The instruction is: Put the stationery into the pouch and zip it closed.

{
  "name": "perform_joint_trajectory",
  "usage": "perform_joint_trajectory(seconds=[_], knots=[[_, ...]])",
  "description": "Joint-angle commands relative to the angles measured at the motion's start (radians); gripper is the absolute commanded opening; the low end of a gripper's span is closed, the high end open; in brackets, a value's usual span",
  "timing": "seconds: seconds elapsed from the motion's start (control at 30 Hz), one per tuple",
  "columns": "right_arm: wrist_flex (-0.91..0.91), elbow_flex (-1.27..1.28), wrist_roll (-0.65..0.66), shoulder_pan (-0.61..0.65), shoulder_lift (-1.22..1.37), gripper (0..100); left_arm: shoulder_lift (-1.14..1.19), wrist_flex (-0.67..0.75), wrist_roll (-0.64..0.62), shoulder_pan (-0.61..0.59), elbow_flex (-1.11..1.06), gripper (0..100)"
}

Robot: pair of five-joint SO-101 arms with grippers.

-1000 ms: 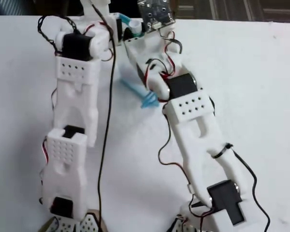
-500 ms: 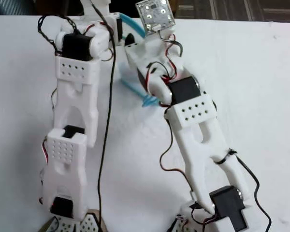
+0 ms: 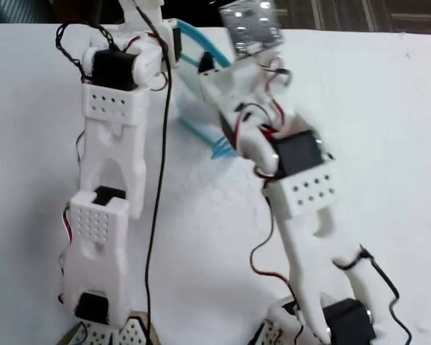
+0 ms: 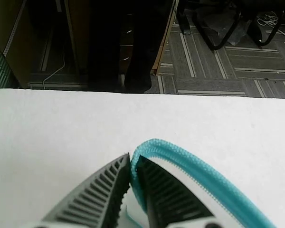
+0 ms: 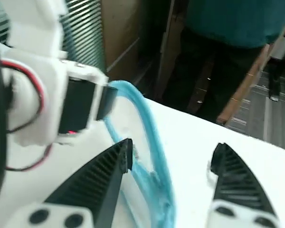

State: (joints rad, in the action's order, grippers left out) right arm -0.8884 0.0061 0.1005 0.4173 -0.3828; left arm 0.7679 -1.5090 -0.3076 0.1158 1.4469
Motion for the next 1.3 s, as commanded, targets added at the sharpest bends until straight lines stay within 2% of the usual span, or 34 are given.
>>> perform_joint_trajectory(seconds=[0.0,0.27,0.4,0.57,0.73,0.93,1.1,1.27], knots=[[-0.081,-0.014,-0.002,-0.11,-0.081,26.2,0.027,-0.006,-0.011,-0.004,-0.002,2],[-0.363,-0.014,0.005,-0.47,-0.171,26.2,0.027,-0.006,-0.011,-0.004,-0.002,2],[-0.53,-0.015,0.006,-0.611,-0.183,26.2,0.027,-0.006,-0.011,-0.004,-0.002,2],[-0.711,-0.009,0.008,-0.694,-0.177,26.2,0.027,-0.006,-0.011,-0.004,-0.002,2],[-0.797,-0.009,0.018,-0.694,-0.177,26.2,0.027,-0.006,-0.011,-0.001,-0.002,2],[-0.817,0.025,0.176,-0.547,-0.214,26.2,0.027,-0.006,-0.011,-0.001,-0.002,2],[-0.757,0.186,0.18,-0.257,-0.303,26.2,0.028,-0.006,-0.011,-0.002,-0.002,2],[-0.545,0.462,0.181,-0.022,-0.447,26.2,0.031,-0.005,-0.011,-0.001,-0.002,2]])
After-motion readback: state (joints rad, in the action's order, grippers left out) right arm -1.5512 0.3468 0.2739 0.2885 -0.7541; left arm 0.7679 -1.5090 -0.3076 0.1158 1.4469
